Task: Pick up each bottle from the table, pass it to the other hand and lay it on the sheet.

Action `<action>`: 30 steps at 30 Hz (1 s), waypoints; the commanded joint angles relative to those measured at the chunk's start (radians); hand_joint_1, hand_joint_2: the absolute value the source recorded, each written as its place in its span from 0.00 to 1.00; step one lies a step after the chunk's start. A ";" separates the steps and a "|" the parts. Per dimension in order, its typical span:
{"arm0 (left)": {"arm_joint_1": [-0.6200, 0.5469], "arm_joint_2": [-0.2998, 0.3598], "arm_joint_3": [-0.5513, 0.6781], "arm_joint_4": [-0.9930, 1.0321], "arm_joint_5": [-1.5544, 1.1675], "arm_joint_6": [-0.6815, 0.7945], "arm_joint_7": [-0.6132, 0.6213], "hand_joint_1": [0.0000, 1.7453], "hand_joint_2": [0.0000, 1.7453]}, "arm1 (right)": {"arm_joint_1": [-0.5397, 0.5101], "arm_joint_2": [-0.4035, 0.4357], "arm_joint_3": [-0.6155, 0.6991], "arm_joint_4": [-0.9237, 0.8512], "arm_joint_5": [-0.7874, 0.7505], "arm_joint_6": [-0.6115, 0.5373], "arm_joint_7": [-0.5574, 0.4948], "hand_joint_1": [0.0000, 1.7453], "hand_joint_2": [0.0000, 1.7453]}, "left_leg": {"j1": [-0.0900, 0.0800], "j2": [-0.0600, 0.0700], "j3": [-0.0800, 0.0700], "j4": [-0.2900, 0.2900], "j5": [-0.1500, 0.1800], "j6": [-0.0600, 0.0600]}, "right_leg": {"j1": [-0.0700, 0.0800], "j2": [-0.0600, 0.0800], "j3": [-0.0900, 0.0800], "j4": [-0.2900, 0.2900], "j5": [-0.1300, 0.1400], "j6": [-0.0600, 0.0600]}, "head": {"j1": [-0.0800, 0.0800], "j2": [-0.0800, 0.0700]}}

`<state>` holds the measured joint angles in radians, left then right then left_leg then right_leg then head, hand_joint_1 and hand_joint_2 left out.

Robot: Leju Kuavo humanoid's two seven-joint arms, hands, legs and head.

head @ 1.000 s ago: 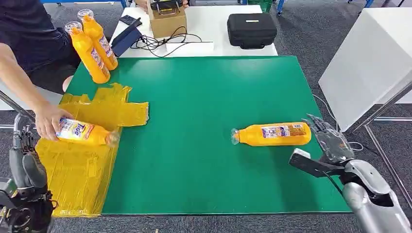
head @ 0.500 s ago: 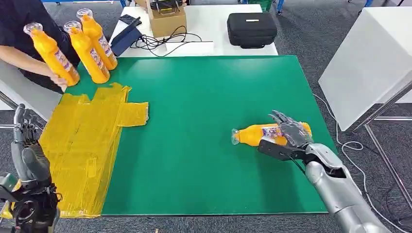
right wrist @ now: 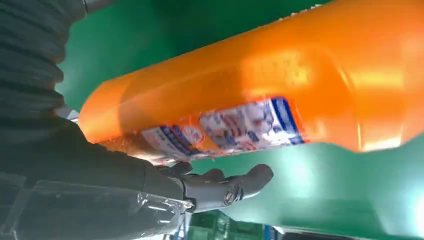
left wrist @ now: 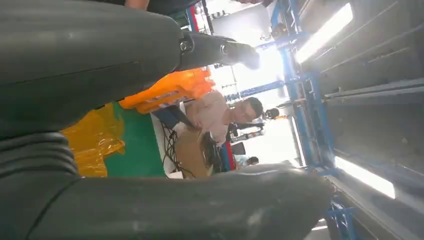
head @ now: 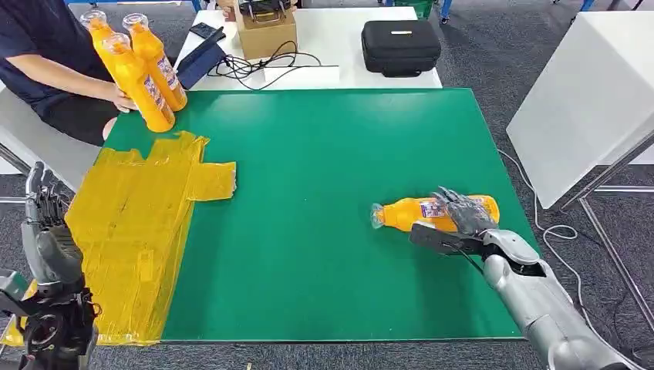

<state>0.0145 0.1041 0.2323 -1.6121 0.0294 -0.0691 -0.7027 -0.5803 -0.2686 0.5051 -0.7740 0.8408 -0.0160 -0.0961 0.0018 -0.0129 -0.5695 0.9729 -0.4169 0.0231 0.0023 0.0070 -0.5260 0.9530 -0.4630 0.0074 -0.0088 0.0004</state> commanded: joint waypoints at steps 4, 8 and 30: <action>-0.012 -0.034 0.010 0.028 0.002 -0.011 0.005 0.00 0.00 | -0.136 -0.014 0.060 0.217 0.047 -0.021 0.029 0.00 1.00 | 0.000 0.001 0.002 0.000 -0.001 0.000 | 0.000 0.000 0.002 0.000 0.000 0.001 | 0.000 0.000; -0.012 -0.034 0.010 0.028 0.002 -0.011 0.005 0.00 0.00 | -0.136 -0.014 0.060 0.217 0.047 -0.021 0.029 0.00 1.00 | 0.000 0.002 0.001 0.000 0.000 0.000 | 0.000 0.000 0.001 0.000 0.000 0.001 | 0.000 0.000; 0.045 -0.083 0.079 -0.049 0.000 -0.041 0.005 0.00 0.00 | -0.208 0.051 0.100 0.390 0.083 0.020 -0.016 1.00 1.00 | 0.000 0.002 0.002 0.000 -0.001 0.000 | 0.000 0.001 0.002 -0.001 0.000 0.001 | 0.000 0.000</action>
<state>0.0653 0.0630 0.2758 -1.6655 0.0286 -0.1057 -0.7027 -0.7460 -0.2289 0.5612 -0.4906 0.9296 -0.0057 -0.0992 0.0018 -0.0126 -0.5695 0.9728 -0.4168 0.0231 0.0024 0.0071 -0.5258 0.9532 -0.4630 0.0074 -0.0088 0.0004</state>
